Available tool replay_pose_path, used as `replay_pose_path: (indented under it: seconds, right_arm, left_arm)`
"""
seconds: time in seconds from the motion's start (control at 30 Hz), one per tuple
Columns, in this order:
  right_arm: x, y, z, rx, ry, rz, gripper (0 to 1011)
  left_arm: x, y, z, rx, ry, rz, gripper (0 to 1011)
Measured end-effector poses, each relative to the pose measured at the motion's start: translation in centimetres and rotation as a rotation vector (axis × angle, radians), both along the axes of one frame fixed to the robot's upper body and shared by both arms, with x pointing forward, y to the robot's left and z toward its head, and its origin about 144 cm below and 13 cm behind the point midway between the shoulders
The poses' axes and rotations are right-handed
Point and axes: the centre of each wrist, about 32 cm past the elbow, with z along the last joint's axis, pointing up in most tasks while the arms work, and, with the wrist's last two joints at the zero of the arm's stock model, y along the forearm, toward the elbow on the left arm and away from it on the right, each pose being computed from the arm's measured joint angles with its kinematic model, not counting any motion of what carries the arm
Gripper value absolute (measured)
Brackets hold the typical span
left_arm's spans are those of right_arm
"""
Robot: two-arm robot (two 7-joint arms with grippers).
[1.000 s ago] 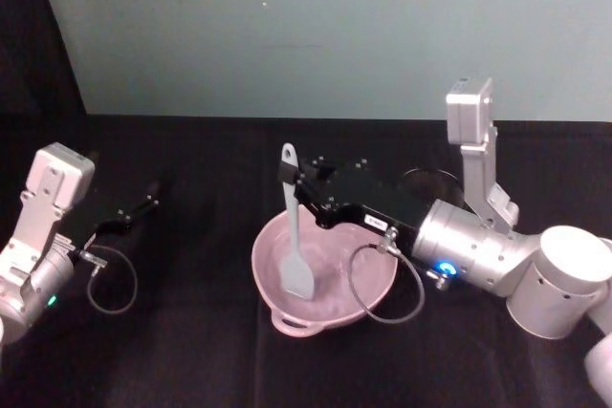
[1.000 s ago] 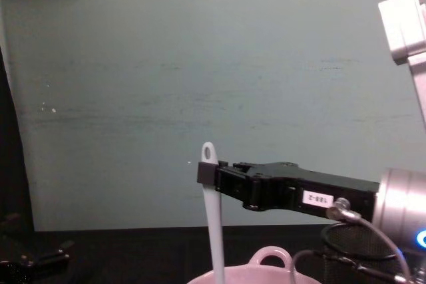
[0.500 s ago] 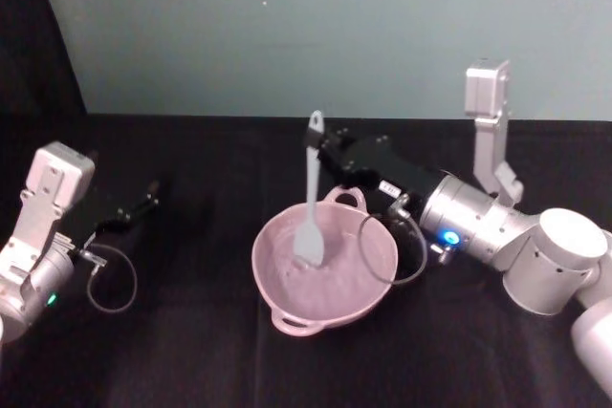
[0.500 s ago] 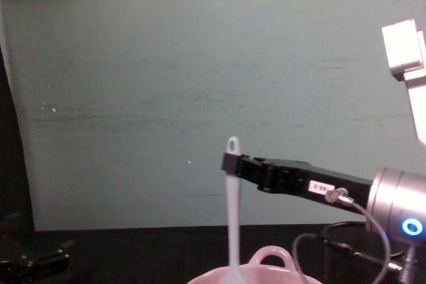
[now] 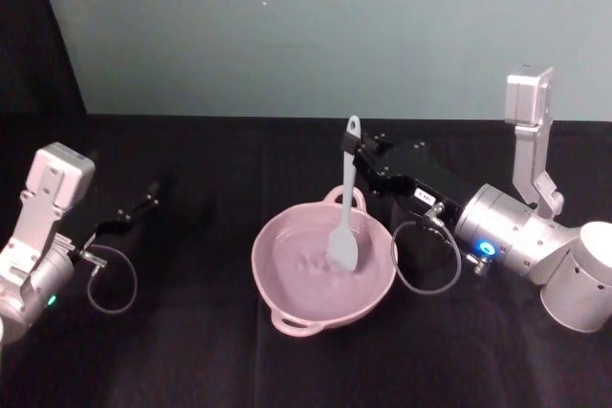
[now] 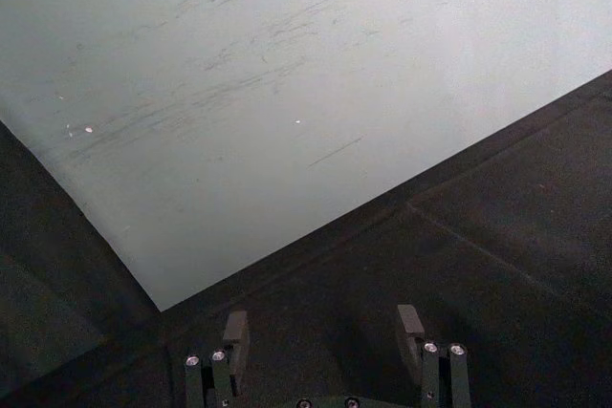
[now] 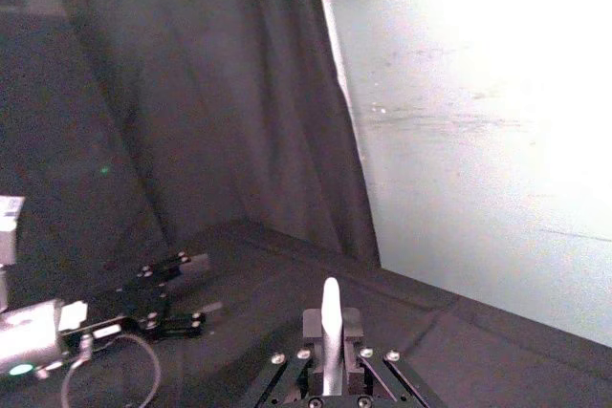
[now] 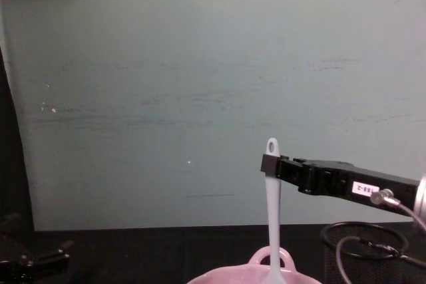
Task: Use the one hand to pick up the spoon and stir the clear water in the bowl.
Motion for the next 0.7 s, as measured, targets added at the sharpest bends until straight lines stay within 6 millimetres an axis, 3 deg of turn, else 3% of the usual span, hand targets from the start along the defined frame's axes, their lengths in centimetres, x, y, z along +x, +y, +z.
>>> replay_pose_path:
  seconds: [0.4, 0.7]
  right_arm:
    - [-2.3, 2.3, 0.0, 0.005, 0.011, 0.078, 124]
    - [-0.7, 4.6, -0.2, 0.019, 0.014, 0.117, 124]
  left_arm:
    - [0.0, 0.0, 0.0, 0.0, 0.0, 0.0, 1005]
    - [0.0, 0.0, 0.0, 0.0, 0.0, 0.0, 1005]
